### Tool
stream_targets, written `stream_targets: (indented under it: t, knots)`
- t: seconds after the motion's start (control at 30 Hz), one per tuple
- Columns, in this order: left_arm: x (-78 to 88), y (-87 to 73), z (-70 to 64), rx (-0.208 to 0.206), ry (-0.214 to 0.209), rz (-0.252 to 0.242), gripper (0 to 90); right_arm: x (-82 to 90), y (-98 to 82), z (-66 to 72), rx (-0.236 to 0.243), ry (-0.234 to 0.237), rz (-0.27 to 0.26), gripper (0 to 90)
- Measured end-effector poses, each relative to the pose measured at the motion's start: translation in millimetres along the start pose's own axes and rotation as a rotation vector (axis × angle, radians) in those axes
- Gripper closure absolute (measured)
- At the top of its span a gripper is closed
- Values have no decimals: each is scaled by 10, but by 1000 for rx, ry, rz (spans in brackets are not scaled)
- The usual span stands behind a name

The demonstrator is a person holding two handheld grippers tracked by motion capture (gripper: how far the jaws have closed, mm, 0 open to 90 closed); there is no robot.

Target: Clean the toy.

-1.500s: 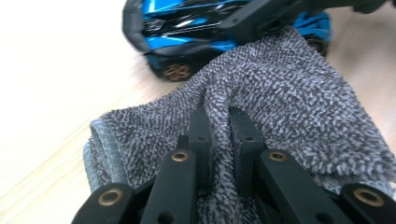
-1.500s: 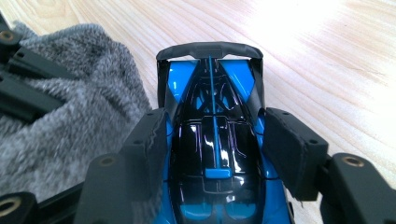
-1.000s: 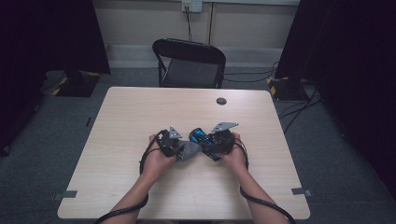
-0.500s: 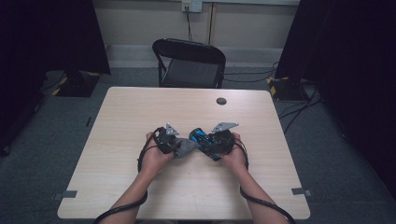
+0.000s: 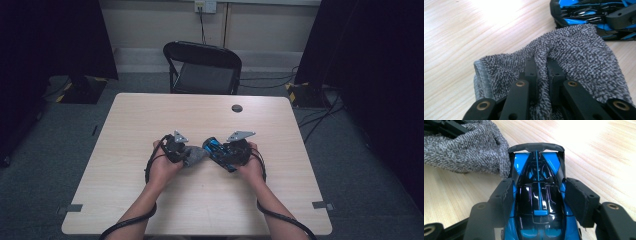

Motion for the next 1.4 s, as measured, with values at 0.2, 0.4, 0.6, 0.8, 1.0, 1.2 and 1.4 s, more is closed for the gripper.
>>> stream_targets:
  t: [0.2, 0.4, 0.6, 0.8, 1.0, 1.2, 1.4]
  knots:
    - [12, -1, 44, 7, 10, -4, 814, 0, 0, 0, 0, -1, -2, 406]
    - [16, -1, 81, 10, 19, -7, 815, -1, 0, 1, 0, -1, 0, 406]
    - [26, -6, 124, 15, 31, -12, 814, 1, -2, 2, -1, -2, -3, 406]
    - [42, -14, 168, 27, 41, -10, 814, 0, -1, 2, 0, -2, -2, 406]
    - [49, -26, 197, 29, 45, -11, 814, 0, -1, 1, 0, -1, -2, 406]
    - [61, -10, 249, 44, 57, -19, 813, 0, -1, 3, 0, -3, -2, 405]
    - [115, -28, 334, 57, 75, -23, 813, -1, -1, 2, 1, -2, -2, 405]
Point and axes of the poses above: each handheld gripper's, and its own axes: x roughly backward along the jaws, y roughly out of its top, z roughly to its left, the point moved 10 cm from there along -x, roughly forward along the jaws, and after that the axes turned 9 degrees about -z, right-handed, at the moved point
